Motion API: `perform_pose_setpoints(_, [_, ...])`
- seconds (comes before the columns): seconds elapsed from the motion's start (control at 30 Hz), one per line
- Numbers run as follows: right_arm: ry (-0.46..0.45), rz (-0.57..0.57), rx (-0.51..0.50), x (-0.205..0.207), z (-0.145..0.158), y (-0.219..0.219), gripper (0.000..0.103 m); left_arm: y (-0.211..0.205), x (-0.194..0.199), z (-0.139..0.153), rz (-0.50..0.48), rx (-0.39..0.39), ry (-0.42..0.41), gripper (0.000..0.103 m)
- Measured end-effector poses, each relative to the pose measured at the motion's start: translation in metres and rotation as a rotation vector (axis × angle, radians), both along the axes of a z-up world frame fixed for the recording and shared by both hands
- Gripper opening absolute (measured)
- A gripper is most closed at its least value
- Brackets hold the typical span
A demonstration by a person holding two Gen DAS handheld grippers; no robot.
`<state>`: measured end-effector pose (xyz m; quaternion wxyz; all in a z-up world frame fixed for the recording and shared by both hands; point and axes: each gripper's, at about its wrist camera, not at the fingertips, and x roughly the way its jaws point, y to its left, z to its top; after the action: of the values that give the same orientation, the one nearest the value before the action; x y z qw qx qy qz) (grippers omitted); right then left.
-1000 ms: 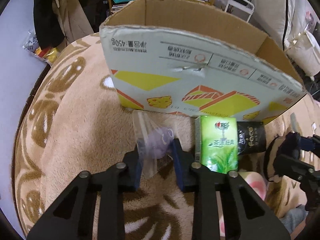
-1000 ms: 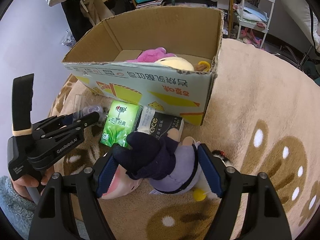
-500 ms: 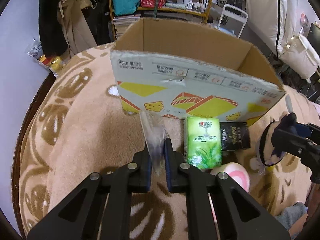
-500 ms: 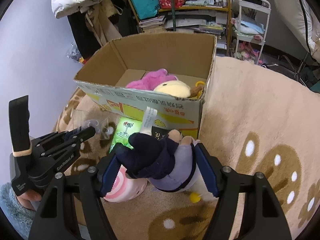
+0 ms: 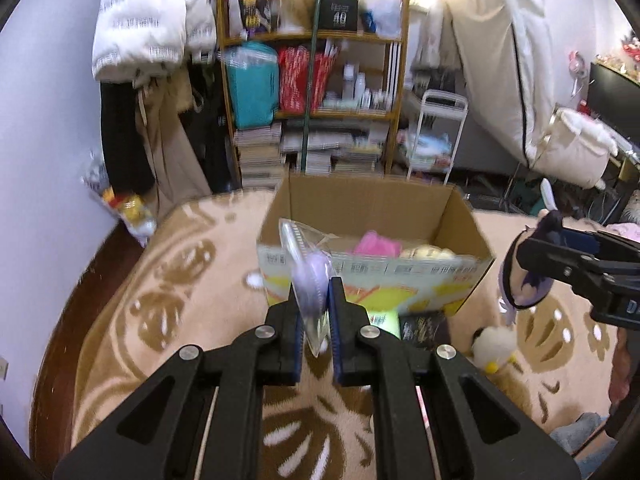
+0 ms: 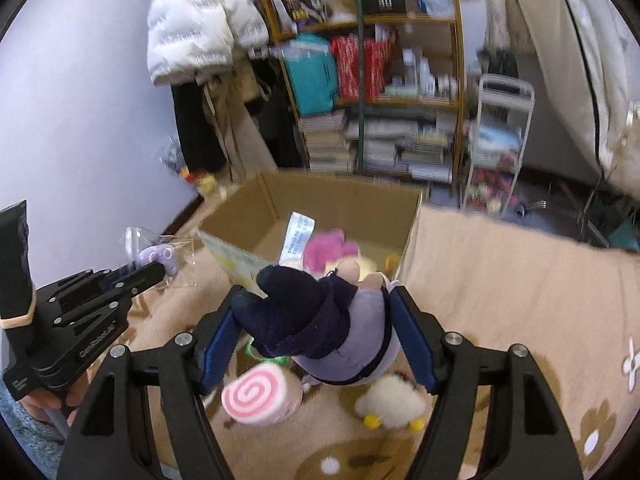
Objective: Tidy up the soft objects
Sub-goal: 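Lift doll with right tool while left tool lifts bagged toy toward box, then open right tool to drop doll into box while left tool releases bagged toy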
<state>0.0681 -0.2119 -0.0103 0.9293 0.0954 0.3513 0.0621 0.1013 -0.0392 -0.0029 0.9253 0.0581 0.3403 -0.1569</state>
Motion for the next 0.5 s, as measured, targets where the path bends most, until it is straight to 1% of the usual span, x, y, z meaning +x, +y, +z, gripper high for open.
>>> perform_pose_setpoints(0.1, [-0.074, -0.014, -0.006, -0.001, 0.014, -0.002, 0.076, 0.000, -0.001, 0.016, -0.004, 0.002, -0.073, 0.011])
perform_pose_setpoints(0.27, [-0.175, -0.036, 0.006, 0.002, 0.032, -0.009, 0.076, -0.006, 0.006, 0.032, -0.017, 0.016, -0.155, 0.011])
perform_pose_setpoints(0.4, [-0.233, -0.043, 0.015, 0.009, 0.039, -0.014, 0.076, -0.012, 0.016, 0.036, -0.020, 0.003, -0.189, 0.011])
perform_pose_setpoints(0.5, [-0.247, -0.052, 0.030, 0.015, 0.039, -0.018, 0.077, -0.015, 0.023, 0.035, -0.016, -0.005, -0.220, 0.011])
